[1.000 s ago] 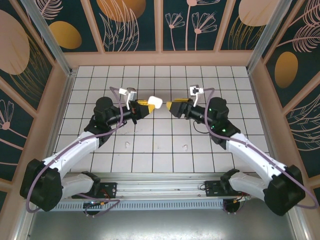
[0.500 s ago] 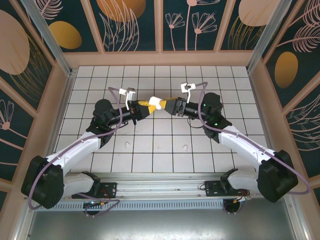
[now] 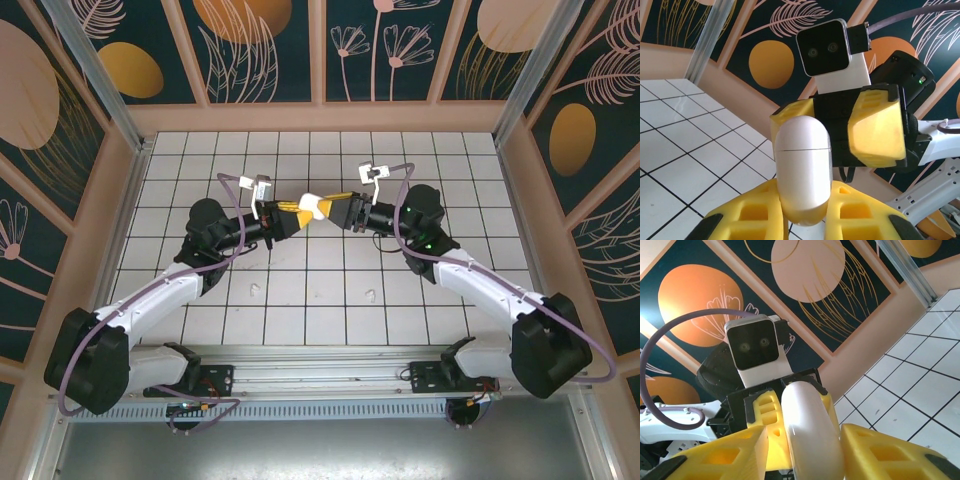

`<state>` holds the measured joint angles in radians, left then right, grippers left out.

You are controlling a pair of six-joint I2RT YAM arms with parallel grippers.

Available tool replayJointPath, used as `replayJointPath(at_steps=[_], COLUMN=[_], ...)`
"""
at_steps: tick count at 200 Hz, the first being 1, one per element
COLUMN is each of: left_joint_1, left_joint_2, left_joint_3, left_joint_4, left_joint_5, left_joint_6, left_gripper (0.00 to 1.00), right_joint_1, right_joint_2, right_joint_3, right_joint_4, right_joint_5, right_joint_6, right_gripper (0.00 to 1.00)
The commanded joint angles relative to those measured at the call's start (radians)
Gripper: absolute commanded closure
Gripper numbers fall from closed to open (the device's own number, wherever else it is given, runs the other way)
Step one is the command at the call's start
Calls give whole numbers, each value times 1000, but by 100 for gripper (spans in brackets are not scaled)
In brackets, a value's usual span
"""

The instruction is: Insert the wireless bluetooth earbuds into the charging case

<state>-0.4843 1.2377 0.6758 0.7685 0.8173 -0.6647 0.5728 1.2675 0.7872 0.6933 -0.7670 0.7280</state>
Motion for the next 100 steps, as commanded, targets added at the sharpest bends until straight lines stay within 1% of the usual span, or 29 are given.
replayJointPath(at_steps=[1,27,45,60,71,83,89,94,96,100], left_joint_1=[3,3,3,3,3,3,3,3,3,4], left_joint_2=[16,19,14,8,-3,-26,-45,-64,-72,-91], left_joint_3=[-8,-11,-12,-4,5,21,35,44,48,56], left_joint_4=[78,87,73,25,-22,-103,-168,-227,-248,-284], left_joint_5=[26,33,32,27,20,9,-17,-44,-55,-72], left_joint_6=[-31,-37,-26,7,43,107,153,197,214,249], left_gripper=[86,86,84,80,75,71,69,66,65,62], right_joint_1=[17,20,20,17,11,1,-3,-4,-5,-6], right_joint_2=[18,27,28,21,14,0,-5,-13,-17,-20], right_joint_3=[25,32,38,45,57,83,98,115,132,144], right_joint_4=[85,78,54,16,-25,-112,-158,-213,-264,-293], right_joint_5=[-73,-80,-83,-86,-87,-95,-94,-89,-81,-78], right_joint_6=[-24,-34,-59,-103,-146,-221,-256,-298,-334,-355], right_gripper=[64,66,74,80,82,83,84,84,84,85])
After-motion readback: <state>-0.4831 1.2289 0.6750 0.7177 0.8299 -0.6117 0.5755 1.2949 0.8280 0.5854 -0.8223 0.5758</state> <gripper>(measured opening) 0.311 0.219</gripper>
